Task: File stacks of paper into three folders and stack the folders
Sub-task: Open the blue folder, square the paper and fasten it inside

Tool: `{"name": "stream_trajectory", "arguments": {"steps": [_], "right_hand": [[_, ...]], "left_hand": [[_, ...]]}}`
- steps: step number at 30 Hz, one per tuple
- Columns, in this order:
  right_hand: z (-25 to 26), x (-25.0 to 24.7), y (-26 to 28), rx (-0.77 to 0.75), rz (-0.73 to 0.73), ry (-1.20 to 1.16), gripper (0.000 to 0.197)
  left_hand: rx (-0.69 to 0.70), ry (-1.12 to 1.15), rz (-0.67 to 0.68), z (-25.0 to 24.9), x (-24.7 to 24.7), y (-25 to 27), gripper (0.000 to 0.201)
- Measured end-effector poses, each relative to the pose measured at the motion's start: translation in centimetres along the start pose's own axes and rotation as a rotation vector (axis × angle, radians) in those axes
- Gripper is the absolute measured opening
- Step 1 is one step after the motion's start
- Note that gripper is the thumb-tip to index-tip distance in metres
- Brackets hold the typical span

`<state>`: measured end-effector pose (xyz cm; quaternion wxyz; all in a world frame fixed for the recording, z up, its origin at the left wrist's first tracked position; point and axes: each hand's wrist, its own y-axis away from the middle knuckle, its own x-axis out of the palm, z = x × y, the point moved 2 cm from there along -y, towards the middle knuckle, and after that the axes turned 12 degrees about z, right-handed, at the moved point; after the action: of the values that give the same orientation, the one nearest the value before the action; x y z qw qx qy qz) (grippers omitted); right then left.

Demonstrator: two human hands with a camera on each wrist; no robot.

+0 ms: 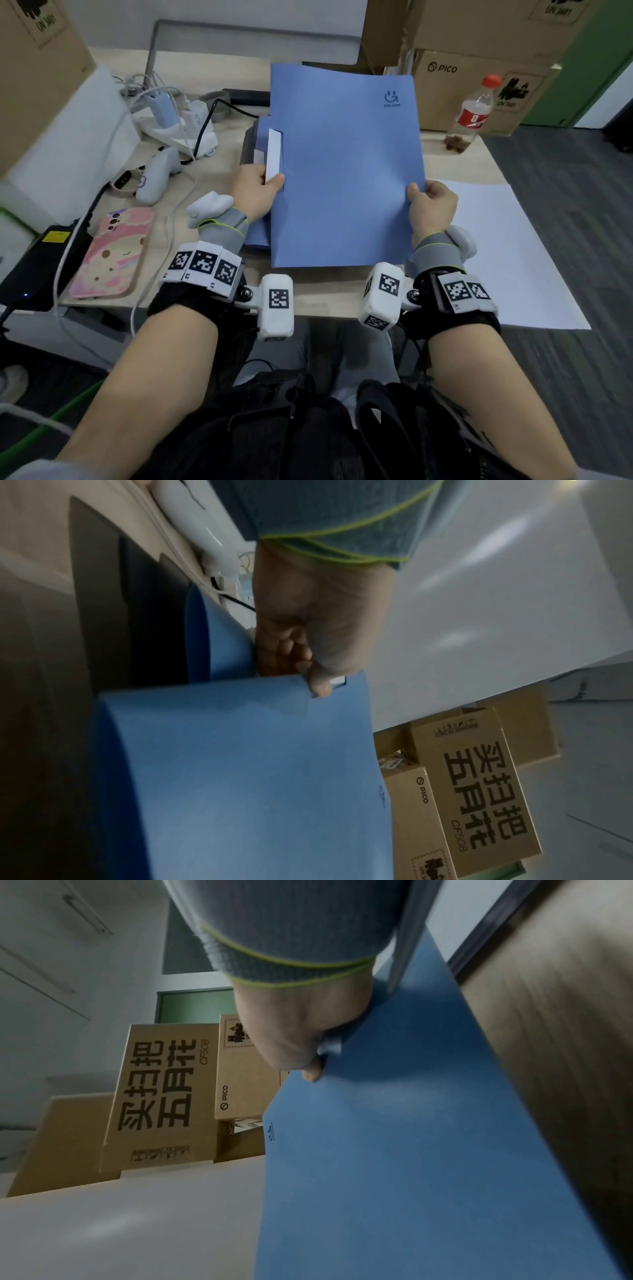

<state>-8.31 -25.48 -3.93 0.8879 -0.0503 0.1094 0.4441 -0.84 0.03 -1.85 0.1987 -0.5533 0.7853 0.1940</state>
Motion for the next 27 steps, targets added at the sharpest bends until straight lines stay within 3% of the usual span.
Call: {"name": "stream_trajectory", "arguments": {"steps": [4,9,11,16,27], "right_hand": [[-0.7,0.2,0.2,0.028,0.017,-0.021,0.018],[-1.3,1.1,0.0,0.049,0.048,-0.009,0.014],[-1.6,1.3,-0.1,0.052,0.052,-0.012,0.018],[-2.2,1.3,-0.8,0.101,0.069,0.018,0.01],[-2.5,2.0,-1.6,0.155,0.133,0.042,0.007]], "left_hand": [[-0.04,0.103,0.05,-0.1,-0.3,0.6,0.014],[-0.062,0.109,0.033,0.3,-0.7,1.0,0.034],[-0.082,0.104,0.021,0.8,-0.9,0.8,0.028],[-0.127,0.083,-0.136,2.1,-3.1,0.0,0.018],[-0.195,0.304,-0.338,4.1,-5.3,-2.6,0.027]]}}
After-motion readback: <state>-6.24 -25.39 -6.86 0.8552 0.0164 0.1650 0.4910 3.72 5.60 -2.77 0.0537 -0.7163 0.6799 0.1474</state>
